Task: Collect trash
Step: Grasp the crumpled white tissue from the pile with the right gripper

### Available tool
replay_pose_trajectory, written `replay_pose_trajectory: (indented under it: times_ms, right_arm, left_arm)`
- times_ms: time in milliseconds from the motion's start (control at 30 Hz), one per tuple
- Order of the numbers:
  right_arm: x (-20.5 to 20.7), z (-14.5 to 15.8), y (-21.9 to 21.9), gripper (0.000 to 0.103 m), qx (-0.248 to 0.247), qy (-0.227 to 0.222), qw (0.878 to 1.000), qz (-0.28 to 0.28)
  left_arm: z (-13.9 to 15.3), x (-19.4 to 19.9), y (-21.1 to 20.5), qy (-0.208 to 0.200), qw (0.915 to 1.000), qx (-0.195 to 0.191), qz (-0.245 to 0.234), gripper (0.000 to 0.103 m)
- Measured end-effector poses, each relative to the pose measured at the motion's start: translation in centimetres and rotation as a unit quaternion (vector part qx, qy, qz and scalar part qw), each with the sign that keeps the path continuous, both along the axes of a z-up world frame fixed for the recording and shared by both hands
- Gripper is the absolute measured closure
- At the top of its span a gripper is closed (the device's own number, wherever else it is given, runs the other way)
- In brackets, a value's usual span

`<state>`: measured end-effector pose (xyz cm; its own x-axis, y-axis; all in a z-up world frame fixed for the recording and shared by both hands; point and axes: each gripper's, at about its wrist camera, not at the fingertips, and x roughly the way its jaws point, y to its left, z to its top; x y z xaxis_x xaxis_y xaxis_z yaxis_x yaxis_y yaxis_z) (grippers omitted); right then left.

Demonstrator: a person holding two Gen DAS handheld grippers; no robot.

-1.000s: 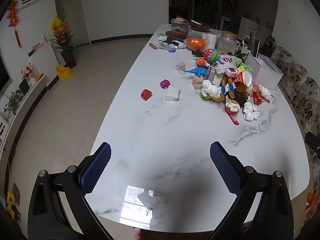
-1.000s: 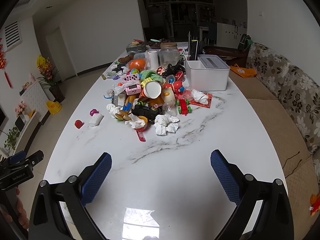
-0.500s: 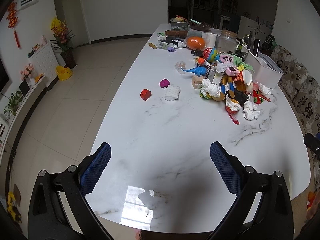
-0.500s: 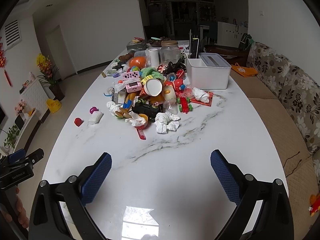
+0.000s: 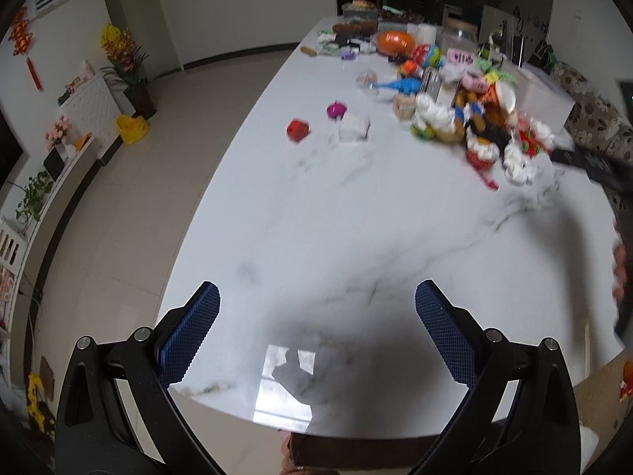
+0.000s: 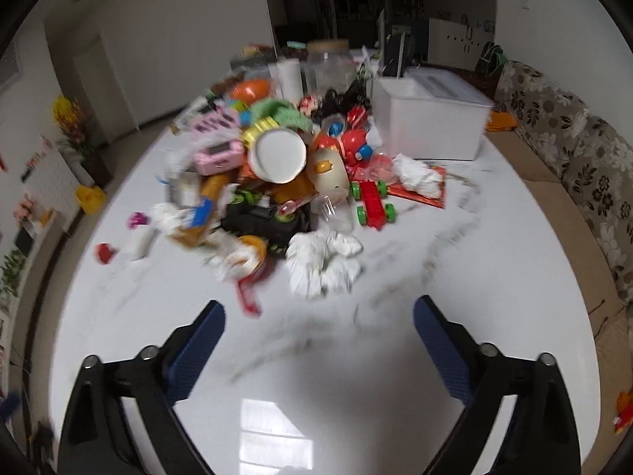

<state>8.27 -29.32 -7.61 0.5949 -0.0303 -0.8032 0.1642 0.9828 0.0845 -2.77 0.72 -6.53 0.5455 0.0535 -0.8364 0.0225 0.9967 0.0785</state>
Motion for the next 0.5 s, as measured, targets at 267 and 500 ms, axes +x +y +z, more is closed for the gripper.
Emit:
replay_pose_trajectory:
  times_ms: [267, 500]
  right_arm:
    - [9.0, -6.5, 0.6, 0.055, -0.028, 0.102, 0.994, 0.030]
    - [4.2, -3.6, -1.3, 0.072, 0.013, 0.059, 0.997, 0.048]
  left_arm:
    - [-2.6, -1.4, 3.3, 0.036, 0.9984, 0.005, 0.043, 0.006]
    - [-2.6, 1.4, 3.8, 0.019, 0.9992, -0.004, 0.034, 0.006]
